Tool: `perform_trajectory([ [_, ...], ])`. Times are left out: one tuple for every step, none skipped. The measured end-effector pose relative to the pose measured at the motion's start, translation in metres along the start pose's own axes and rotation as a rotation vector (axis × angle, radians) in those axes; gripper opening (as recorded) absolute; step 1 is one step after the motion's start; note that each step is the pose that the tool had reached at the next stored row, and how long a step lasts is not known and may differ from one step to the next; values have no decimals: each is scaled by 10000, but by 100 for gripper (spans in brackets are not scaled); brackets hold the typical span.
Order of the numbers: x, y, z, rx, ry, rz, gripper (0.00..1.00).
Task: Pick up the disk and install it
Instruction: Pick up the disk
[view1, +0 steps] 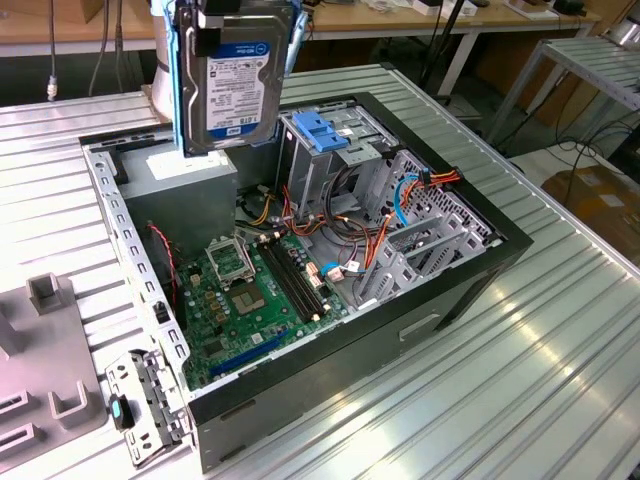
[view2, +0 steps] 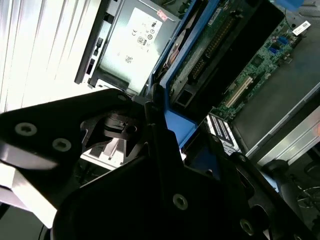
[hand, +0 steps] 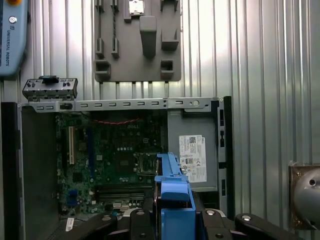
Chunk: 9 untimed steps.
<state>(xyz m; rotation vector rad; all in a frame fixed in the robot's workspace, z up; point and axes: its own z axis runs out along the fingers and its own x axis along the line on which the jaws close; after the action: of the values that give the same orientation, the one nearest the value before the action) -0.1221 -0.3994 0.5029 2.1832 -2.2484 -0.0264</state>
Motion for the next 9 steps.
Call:
perform_trajectory([
  [10, -20, 5, 0, 0, 4, 37],
  [23, -44, 12, -1, 0, 11, 37],
  [31, -57, 16, 0, 1, 13, 37],
  [40, -68, 20, -1, 1, 16, 37],
  [52, -82, 26, 1, -1, 19, 37],
  [53, -85, 26, 0, 0, 20, 37],
  [53, -86, 26, 0, 0, 21, 37],
  [53, -90, 26, 0, 0, 20, 37],
  [53, -94, 26, 0, 0, 21, 37],
])
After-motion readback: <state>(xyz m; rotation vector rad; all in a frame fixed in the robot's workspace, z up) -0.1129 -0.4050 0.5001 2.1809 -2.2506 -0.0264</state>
